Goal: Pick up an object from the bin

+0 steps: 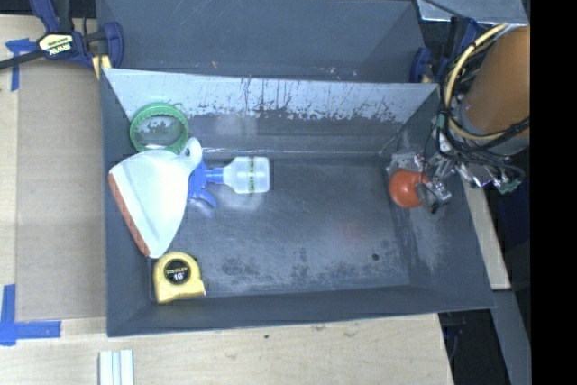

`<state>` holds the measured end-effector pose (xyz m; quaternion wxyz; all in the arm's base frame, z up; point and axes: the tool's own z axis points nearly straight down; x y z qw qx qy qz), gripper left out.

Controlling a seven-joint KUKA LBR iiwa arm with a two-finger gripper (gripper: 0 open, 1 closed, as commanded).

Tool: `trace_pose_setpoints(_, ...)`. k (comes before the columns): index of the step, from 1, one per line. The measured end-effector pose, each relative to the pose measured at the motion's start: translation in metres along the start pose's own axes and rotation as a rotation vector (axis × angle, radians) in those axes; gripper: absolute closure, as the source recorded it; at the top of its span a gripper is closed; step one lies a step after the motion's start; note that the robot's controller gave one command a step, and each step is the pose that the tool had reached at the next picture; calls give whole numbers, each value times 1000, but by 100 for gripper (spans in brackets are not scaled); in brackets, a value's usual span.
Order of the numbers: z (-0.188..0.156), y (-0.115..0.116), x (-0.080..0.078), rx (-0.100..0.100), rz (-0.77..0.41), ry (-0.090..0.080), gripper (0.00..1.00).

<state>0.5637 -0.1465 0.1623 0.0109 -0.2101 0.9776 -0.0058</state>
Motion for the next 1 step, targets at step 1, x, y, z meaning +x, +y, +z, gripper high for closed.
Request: trace_pose_setpoints(1, -130, -20, -58, 9, -39, -13, 100)
